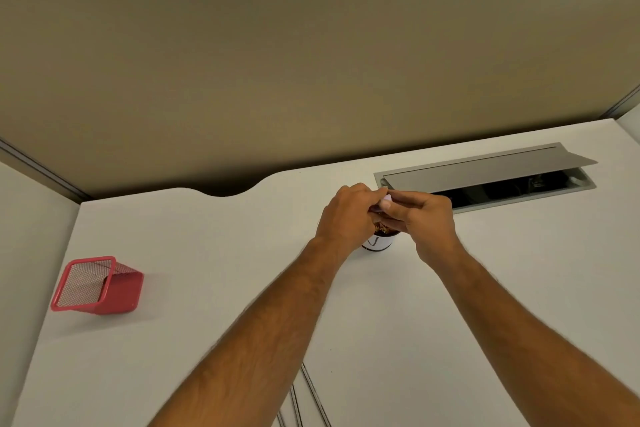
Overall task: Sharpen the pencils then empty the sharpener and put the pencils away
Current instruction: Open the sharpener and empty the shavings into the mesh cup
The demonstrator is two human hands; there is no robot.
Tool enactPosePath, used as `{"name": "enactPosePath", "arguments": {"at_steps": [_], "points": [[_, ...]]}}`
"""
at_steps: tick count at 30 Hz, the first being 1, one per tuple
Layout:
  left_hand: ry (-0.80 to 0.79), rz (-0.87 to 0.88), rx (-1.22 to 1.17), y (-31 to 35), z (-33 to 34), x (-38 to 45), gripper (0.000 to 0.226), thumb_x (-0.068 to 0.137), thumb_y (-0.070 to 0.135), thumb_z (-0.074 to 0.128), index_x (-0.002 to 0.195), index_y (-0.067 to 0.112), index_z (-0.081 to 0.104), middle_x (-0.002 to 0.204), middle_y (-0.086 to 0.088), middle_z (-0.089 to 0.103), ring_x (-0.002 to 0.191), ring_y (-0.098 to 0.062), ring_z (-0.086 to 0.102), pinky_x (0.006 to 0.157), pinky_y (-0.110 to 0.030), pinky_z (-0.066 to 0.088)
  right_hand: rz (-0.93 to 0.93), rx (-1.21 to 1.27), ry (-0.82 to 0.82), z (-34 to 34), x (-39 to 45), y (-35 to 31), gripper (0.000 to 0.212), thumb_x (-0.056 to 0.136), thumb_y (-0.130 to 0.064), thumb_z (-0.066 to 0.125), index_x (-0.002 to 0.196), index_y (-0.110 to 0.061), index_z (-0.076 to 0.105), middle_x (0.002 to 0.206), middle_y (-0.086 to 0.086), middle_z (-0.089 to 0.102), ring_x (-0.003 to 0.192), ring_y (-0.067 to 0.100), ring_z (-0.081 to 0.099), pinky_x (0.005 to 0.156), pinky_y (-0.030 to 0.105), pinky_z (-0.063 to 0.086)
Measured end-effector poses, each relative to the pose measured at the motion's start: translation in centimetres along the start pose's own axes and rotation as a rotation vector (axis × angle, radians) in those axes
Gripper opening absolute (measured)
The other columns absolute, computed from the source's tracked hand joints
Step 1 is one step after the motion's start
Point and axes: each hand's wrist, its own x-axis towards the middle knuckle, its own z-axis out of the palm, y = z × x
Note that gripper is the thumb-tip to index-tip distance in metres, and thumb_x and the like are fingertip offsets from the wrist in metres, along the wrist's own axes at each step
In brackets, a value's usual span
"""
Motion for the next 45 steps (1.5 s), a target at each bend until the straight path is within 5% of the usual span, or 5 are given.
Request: {"name": "enactPosePath", "arguments": {"at_steps": [17,24,30,34,45], "points": [[-0.005,-0.153,0.019,-1.0,0.7,0.4,0.031,0.088,0.022,0.07,0.114,0.023,0.055,0.109,-0.01,0.066,0.092,-0.021,0.057,0.075,-0.034,0.054,0.146,-0.101,0.119,-1.5,1.0,0.2,0.025,0.078,-0.011,0.079,0.102,-0.008,0.072,0.094,0.005,0.073,0.086,0.021,0.073,0.057,0.023,0.059],[0.035,0.029,0.165,-1.1,0.4,1.1,0.026,0.088,0.017,0.071,0.114,0.014,0.068,0.114,-0.007,0.062,0.104,-0.024,0.051,0.082,-0.035,0.052,-0.159,-0.622,0.127,-1.3,1.4,0.7,0.028,0.077,-0.016,0.081,0.103,-0.01,0.074,0.091,0.005,0.075,0.079,0.015,0.07,0.082,0.034,0.06],[0.009,0.058,0.168,-0.1,-0.3,1.8,0.045,0.083,0.013,0.075,0.123,0.015,0.055,0.115,-0.01,0.066,0.107,-0.028,0.054,0.082,-0.039,0.052,-0.349,-0.837,0.078,-1.0,0.8,0.9,0.057,0.09,-0.019,0.067,0.142,-0.015,0.043,0.09,-0.005,0.069,0.082,0.016,0.065,0.077,0.031,0.054],[-0.051,0.114,0.299,0.4,-1.0,2.3,0.016,0.085,0.016,0.074,0.099,0.015,0.066,0.1,-0.006,0.067,0.099,-0.024,0.053,0.075,-0.03,0.047,-0.434,-1.071,0.035,-1.2,0.8,0.6,0.029,0.089,-0.015,0.067,0.117,-0.008,0.068,0.096,0.01,0.075,0.089,0.03,0.069,0.082,0.037,0.054],[0.03,0.106,0.162,-0.7,-0.8,2.3,0.04,0.081,0.017,0.078,0.118,0.017,0.064,0.112,-0.006,0.068,0.105,-0.026,0.056,0.085,-0.038,0.05,-0.296,-0.839,0.131,-1.2,0.5,0.5,0.034,0.09,-0.025,0.066,0.121,-0.011,0.067,0.107,0.006,0.074,0.093,0.019,0.067,0.084,0.031,0.055]]}}
